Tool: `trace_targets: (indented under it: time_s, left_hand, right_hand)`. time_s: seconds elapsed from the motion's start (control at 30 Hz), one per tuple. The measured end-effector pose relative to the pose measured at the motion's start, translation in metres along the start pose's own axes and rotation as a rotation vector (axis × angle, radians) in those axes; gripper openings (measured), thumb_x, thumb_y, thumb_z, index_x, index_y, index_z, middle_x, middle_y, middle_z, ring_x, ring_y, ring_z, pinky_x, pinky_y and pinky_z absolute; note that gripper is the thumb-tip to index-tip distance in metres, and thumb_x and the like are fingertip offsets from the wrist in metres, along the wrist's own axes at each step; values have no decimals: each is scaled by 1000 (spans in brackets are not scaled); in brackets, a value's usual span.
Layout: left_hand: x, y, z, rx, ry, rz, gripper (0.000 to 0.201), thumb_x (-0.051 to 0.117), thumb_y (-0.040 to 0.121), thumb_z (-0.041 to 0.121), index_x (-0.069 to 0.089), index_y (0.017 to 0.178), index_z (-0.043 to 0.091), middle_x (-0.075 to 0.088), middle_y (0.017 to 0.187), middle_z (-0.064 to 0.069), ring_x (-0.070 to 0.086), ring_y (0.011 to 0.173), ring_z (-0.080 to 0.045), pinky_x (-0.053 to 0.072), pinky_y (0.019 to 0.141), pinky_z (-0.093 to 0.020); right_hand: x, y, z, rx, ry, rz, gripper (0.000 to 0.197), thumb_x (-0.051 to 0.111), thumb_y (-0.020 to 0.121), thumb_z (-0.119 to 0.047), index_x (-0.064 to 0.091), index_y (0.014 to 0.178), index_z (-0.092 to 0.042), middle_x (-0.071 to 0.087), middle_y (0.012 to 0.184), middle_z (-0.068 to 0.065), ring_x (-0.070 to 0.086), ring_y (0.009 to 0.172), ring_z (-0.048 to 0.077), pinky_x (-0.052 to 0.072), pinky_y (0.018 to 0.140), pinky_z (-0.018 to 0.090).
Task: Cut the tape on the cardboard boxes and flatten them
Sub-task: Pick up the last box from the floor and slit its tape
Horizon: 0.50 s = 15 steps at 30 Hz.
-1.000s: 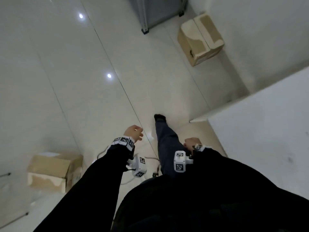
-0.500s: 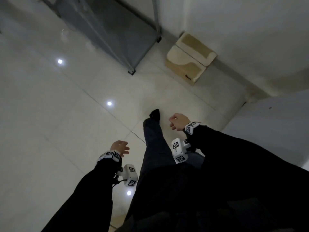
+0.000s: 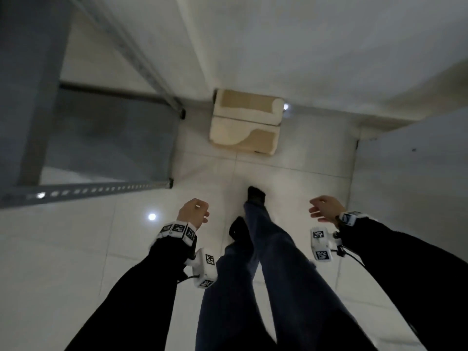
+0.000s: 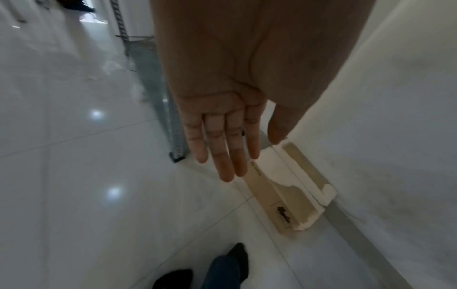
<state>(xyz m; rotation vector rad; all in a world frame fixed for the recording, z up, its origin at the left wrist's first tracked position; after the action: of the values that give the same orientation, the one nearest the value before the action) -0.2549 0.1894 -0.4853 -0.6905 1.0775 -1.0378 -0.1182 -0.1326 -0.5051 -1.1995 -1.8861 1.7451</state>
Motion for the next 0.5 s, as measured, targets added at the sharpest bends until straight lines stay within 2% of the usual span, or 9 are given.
trace_targets:
  time_s: [0.1, 0.17, 0.23, 0.3, 0.33, 0.37, 0.43, 0.47, 0.5]
  left_hand:
    - [7, 92, 42, 92, 50, -9, 20, 52, 95, 15, 52, 75, 16, 59, 67, -3, 56, 62, -25, 38, 54, -25]
    - [12, 162, 68, 199, 25, 48, 20, 58, 88, 21, 52, 69, 19, 58, 63, -2, 58, 71, -26, 46, 66, -32]
    - [18, 221, 95, 348, -5, 130, 12, 57, 81, 26, 55, 70, 22, 60, 61, 4, 60, 65, -18, 48, 68, -31]
    - [25, 271, 121, 444, -28, 199, 8, 58, 89, 14, 59, 82, 17, 60, 70, 6, 56, 57, 4, 46, 56, -18]
    - [29, 299, 131, 471, -18, 232, 4, 57, 92, 9, 60, 93, 12, 60, 79, 2, 56, 61, 4, 43, 50, -12]
    - [32, 324, 140, 467, 6, 266, 13, 57, 93, 10, 60, 105, 6, 60, 90, -3, 57, 70, -1, 44, 50, -11]
    - [36, 370, 147, 429, 138, 297, 31, 54, 96, 21, 55, 119, 0, 58, 114, -8, 57, 99, -19, 44, 70, -18]
    - [37, 390, 150, 387, 198, 304, 42, 50, 98, 29, 51, 127, -2, 55, 129, -13, 53, 115, -23, 38, 87, -24]
    - [39, 410, 149, 329, 227, 291, 52, 47, 99, 35, 44, 136, -1, 47, 141, -15, 46, 127, -24, 32, 94, -23]
  right_hand:
    - [5, 72, -22, 7, 24, 21, 14, 46, 98, -17, 52, 104, -6, 56, 75, 8, 51, 60, 17, 37, 56, 24]
    - [13, 127, -48, -40, 81, 77, 19, 47, 98, -26, 49, 105, -8, 56, 87, 14, 49, 63, 19, 37, 58, 26]
    - [25, 185, -77, -122, 135, 164, 35, 48, 95, -42, 46, 112, -11, 58, 104, 17, 53, 79, 25, 44, 72, 34]
    - [38, 238, -108, -190, 123, 211, 56, 47, 92, -52, 40, 131, -13, 54, 126, 19, 54, 107, 32, 41, 96, 42]
    - [43, 263, -122, -214, 126, 224, 63, 46, 92, -54, 34, 139, -13, 49, 134, 18, 50, 118, 33, 37, 102, 40]
    - [49, 288, -134, -231, 145, 236, 70, 46, 92, -55, 27, 144, -13, 42, 141, 18, 44, 127, 33, 32, 106, 37]
    - [60, 329, -153, -245, 230, 241, 81, 45, 90, -59, 13, 150, -14, 29, 151, 16, 34, 136, 31, 27, 110, 36]
    - [66, 345, -159, -240, 272, 239, 84, 44, 90, -61, 8, 152, -15, 24, 154, 15, 31, 138, 32, 27, 112, 39]
    - [74, 361, -161, -229, 310, 234, 86, 42, 89, -63, 4, 152, -18, 21, 155, 13, 29, 138, 33, 27, 112, 43]
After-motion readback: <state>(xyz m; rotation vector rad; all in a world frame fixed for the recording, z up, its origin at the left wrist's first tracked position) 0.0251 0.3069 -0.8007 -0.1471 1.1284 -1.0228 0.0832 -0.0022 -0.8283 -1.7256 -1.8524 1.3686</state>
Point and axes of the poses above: each hand's wrist, its own y-axis towards the middle knuckle, its own x-axis out of the palm, z = x × y, the point moved 1 cm from there along y, towards the middle knuckle
